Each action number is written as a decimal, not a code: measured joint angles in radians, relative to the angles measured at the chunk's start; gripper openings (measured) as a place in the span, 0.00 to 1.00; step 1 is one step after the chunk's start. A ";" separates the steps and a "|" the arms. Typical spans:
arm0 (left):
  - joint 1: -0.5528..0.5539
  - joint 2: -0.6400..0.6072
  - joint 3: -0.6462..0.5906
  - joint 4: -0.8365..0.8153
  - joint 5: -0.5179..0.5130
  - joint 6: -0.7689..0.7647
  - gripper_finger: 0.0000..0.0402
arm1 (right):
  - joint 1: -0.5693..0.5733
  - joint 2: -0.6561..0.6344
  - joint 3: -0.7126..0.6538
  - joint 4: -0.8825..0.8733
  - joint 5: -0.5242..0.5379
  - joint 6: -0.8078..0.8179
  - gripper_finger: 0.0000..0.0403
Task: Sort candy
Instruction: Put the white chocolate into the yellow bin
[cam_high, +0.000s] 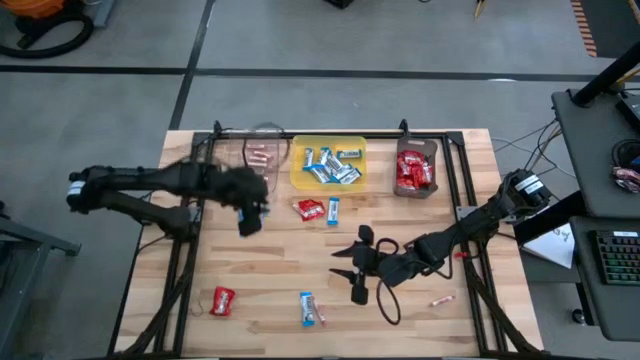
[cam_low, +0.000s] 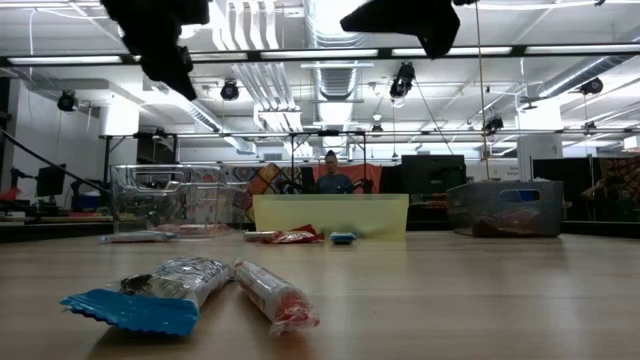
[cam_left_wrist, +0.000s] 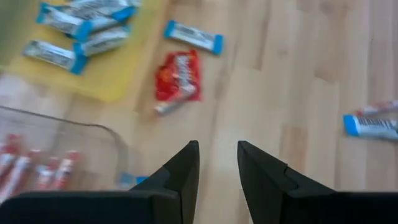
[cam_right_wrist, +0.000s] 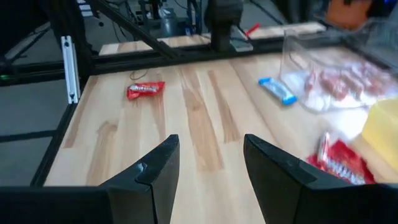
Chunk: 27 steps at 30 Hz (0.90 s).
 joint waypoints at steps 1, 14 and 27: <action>-0.047 0.000 -0.008 0.000 -0.028 -0.029 0.23 | 0.000 0.000 0.000 -0.015 0.000 0.019 0.42; -0.458 0.090 -0.054 0.012 -0.127 -0.386 0.23 | 0.000 -0.002 0.000 -0.076 -0.009 0.082 0.42; -0.523 0.277 -0.065 -0.063 -0.323 -0.478 0.37 | 0.000 -0.002 0.000 -0.078 -0.009 0.082 0.42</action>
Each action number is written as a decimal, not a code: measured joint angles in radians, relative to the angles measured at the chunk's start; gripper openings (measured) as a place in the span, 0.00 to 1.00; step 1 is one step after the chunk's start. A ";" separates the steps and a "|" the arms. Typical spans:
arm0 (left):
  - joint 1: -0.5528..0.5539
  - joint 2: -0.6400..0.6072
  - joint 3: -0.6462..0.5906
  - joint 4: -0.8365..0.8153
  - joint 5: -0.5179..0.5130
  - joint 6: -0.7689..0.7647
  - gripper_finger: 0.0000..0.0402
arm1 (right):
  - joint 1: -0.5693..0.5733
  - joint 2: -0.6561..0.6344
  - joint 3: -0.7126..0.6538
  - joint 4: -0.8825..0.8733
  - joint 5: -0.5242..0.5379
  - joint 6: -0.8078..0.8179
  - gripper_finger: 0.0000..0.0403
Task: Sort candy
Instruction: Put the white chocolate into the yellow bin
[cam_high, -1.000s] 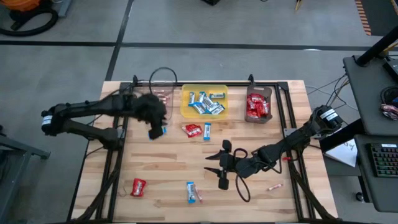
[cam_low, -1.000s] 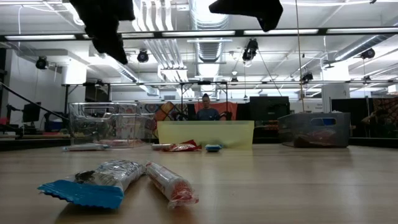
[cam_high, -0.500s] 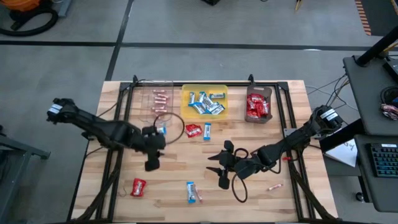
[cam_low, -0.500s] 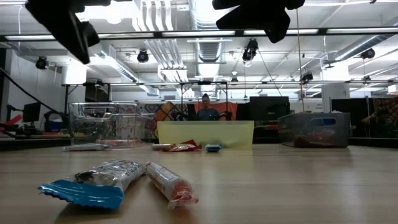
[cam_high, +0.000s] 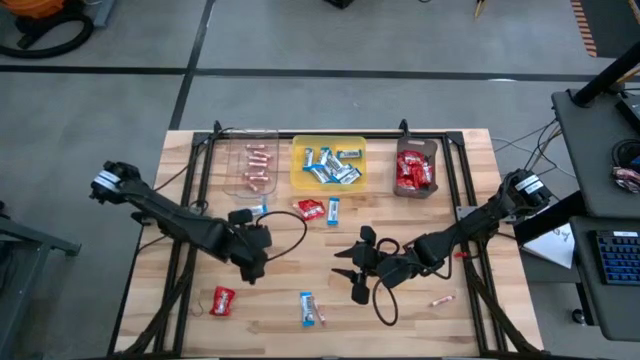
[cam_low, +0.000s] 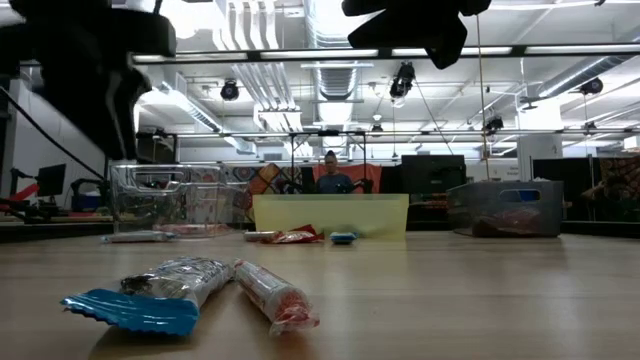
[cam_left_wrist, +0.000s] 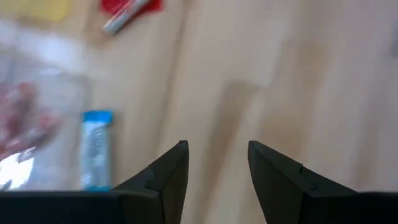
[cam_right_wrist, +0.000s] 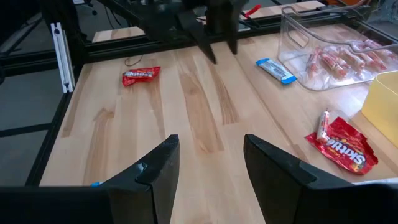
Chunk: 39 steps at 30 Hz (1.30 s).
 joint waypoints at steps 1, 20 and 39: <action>0.004 0.015 -0.009 -0.017 -0.017 -0.004 0.38 | 0.000 0.000 0.000 0.000 0.000 0.000 0.42; 0.132 0.118 -0.308 0.093 -0.330 -0.117 0.03 | 0.000 0.000 0.000 0.000 0.001 -0.019 0.42; 0.168 0.116 -0.364 0.259 -0.154 0.032 0.00 | 0.000 0.000 0.000 0.000 0.008 -0.045 0.42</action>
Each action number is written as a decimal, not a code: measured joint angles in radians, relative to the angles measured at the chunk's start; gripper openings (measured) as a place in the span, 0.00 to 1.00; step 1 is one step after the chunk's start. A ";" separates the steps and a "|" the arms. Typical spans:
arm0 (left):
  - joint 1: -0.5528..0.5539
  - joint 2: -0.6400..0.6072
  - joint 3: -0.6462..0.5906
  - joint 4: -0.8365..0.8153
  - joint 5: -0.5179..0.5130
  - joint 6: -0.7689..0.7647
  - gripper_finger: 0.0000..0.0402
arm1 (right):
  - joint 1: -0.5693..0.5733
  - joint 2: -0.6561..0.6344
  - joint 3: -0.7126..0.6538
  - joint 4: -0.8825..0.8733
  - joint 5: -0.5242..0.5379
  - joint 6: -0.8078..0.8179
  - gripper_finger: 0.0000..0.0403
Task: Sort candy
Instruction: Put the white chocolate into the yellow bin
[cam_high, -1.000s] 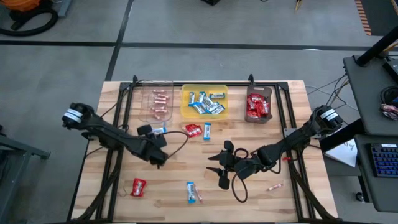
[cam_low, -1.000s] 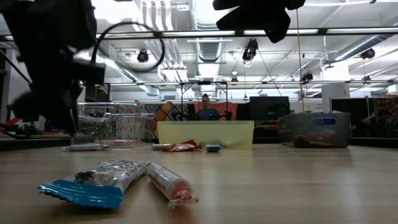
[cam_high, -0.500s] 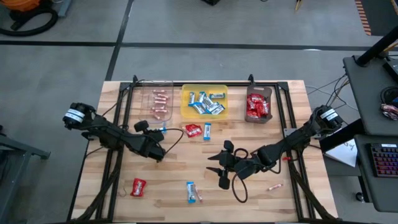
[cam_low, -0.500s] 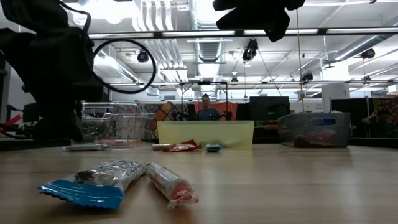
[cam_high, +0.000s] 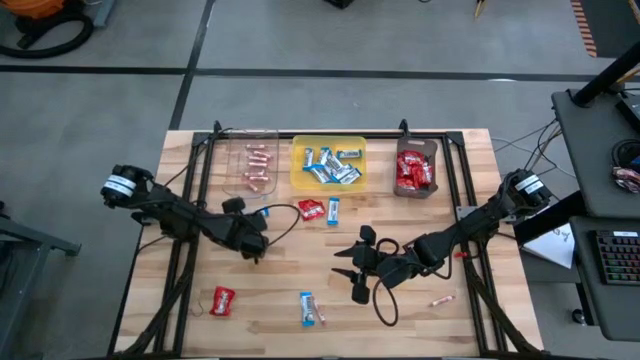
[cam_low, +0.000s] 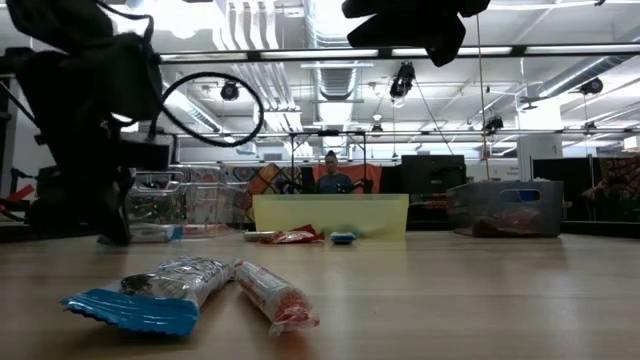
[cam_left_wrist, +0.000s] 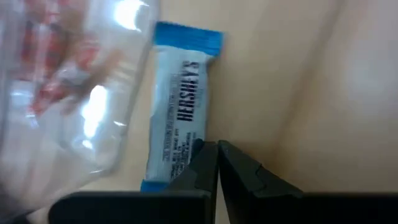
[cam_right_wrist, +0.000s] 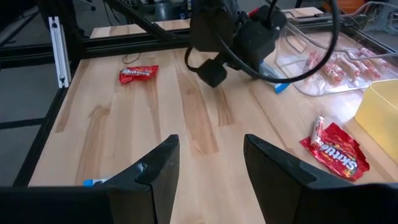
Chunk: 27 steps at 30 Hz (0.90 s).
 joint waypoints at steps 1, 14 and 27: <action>-0.001 0.000 0.013 -0.003 0.026 0.017 0.00 | 0.000 0.000 0.000 0.000 0.000 0.000 0.42; -0.013 -0.115 0.129 -0.046 0.232 0.250 0.00 | 0.000 0.000 0.000 0.000 0.000 0.000 0.42; -0.012 -0.419 -0.125 0.130 0.061 0.012 0.16 | 0.000 0.000 0.000 0.000 -0.001 0.000 0.42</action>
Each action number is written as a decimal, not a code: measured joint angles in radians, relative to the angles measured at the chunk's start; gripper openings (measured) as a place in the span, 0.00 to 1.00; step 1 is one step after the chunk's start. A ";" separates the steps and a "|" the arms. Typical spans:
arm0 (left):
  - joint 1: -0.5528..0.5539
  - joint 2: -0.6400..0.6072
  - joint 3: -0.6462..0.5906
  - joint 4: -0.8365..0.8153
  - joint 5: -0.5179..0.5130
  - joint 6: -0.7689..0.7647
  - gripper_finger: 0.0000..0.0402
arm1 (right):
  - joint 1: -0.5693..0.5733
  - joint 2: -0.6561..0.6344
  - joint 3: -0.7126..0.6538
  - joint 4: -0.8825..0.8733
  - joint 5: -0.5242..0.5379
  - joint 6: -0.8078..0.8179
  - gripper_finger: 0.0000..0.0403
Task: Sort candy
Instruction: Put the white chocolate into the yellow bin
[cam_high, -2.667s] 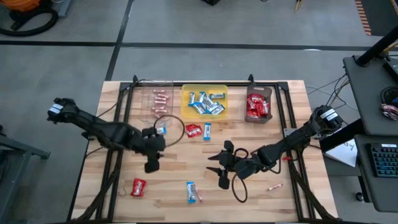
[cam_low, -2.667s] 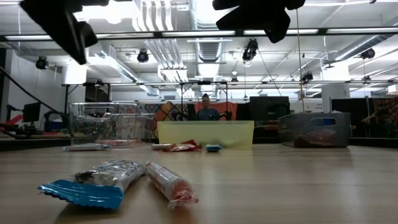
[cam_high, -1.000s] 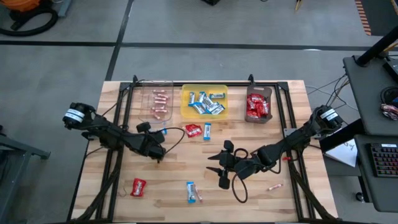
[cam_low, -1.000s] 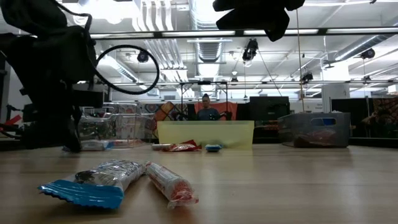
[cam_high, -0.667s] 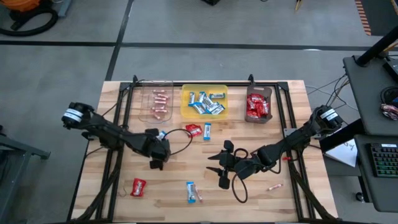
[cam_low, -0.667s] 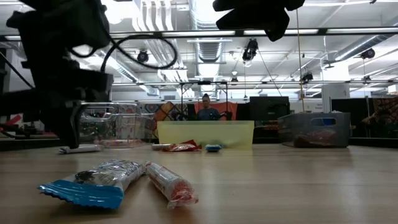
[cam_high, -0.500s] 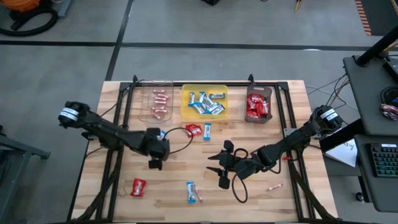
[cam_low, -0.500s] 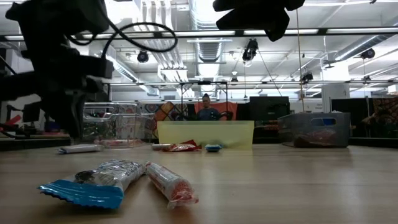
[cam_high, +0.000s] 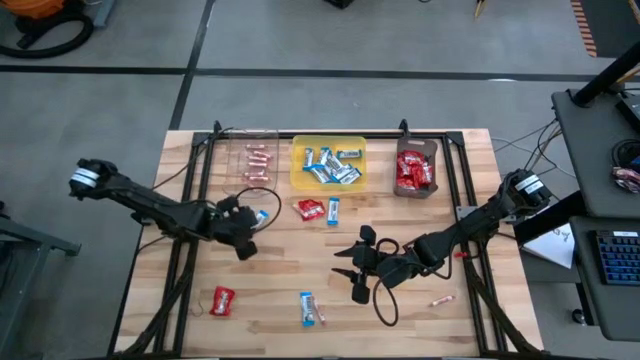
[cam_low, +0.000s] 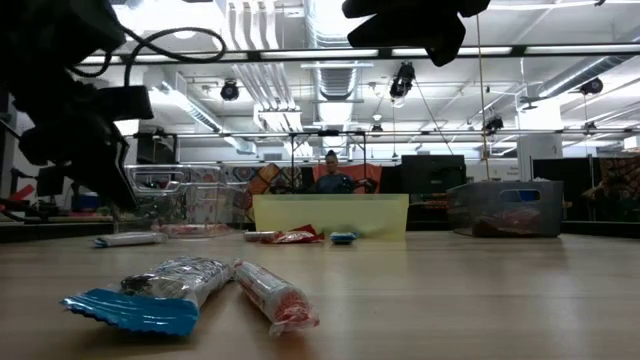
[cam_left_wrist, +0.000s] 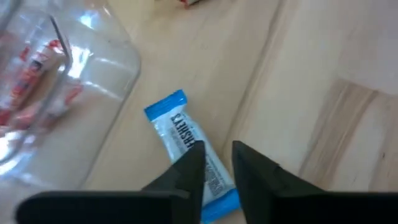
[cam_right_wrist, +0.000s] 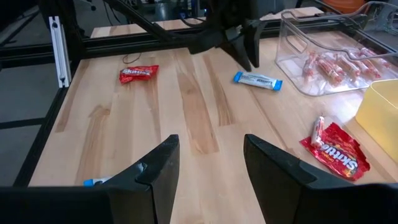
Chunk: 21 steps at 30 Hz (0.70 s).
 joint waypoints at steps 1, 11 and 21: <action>0.000 -0.011 -0.023 0.033 0.000 -0.004 0.19 | 0.000 0.000 0.000 0.000 0.000 0.000 0.42; 0.000 0.014 -0.145 0.180 -0.125 -0.056 0.53 | 0.000 0.000 0.000 0.006 0.000 0.000 0.42; 0.000 0.091 -0.156 0.229 -0.078 -0.069 0.53 | 0.000 0.000 0.000 0.007 0.000 0.000 0.42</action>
